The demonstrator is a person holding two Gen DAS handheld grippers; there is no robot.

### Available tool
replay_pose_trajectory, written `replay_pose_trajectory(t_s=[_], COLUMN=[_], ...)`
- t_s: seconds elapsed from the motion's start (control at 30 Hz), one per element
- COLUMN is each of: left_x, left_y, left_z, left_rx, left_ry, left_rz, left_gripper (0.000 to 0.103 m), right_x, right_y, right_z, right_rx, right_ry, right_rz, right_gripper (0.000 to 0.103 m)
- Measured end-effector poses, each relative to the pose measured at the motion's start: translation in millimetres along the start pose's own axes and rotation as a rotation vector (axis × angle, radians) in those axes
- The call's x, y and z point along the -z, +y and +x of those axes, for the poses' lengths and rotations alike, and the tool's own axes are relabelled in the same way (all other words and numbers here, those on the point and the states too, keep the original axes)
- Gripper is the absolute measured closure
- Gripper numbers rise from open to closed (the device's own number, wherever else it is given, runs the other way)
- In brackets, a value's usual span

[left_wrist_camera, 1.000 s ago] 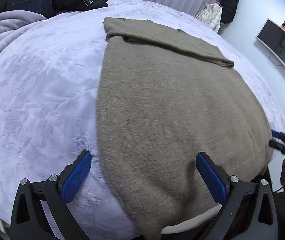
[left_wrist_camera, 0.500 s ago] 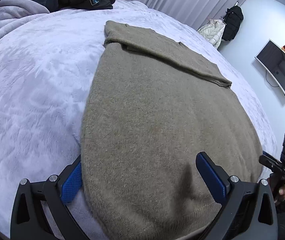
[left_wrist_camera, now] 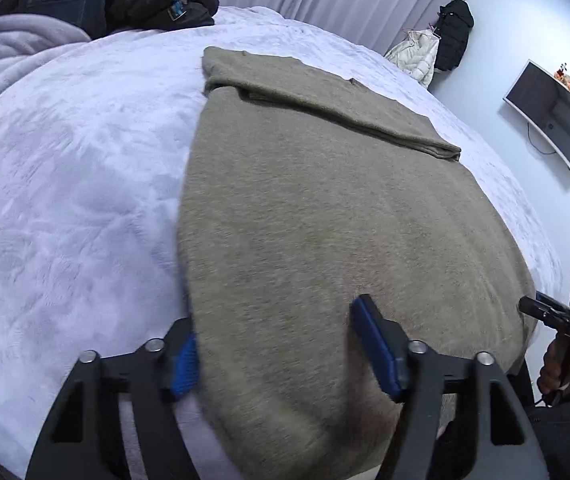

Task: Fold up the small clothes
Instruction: 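Grasp the sweater hem with both tools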

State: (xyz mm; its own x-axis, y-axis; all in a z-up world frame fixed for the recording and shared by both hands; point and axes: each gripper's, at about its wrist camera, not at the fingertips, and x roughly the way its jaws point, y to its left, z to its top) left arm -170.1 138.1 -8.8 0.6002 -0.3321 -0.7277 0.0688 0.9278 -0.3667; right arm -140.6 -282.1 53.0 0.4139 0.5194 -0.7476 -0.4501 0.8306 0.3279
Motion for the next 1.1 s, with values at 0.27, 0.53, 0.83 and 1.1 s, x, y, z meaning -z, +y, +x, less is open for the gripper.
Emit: replay_pose_trajectory(t_s=[0.27, 0.53, 0.83, 1.1], left_x=[-3.7, -11.0, -24.8, -39.4], left_y=[3.7, 4.1, 5.2, 6.2], left_z=[-5.6, -18.7, -43.7, -52.7], left_rx=[0.043, 0.091, 0.163, 0.213], left_ry=[0.006, -0.009, -0.09, -0.124], left_rz=[-0.049, -0.067, -0.101, -0.143], left_gripper=[0.088, 0.092, 0.093, 0.093], right_x=[3.1, -5.7, -31.1, -52.5], right_y=[17.4, 5.4, 0.3, 4.9], right_z=[5.7, -9.6, -54.0, -56.7], right_rx=[0.061, -0.033, -0.207, -0.259], right_ry=[0.034, 0.016, -0.155, -0.214], right_rz=[-0.076, 0.058, 0.153, 0.145], right_gripper=[0.045, 0.091, 0.096, 0.097])
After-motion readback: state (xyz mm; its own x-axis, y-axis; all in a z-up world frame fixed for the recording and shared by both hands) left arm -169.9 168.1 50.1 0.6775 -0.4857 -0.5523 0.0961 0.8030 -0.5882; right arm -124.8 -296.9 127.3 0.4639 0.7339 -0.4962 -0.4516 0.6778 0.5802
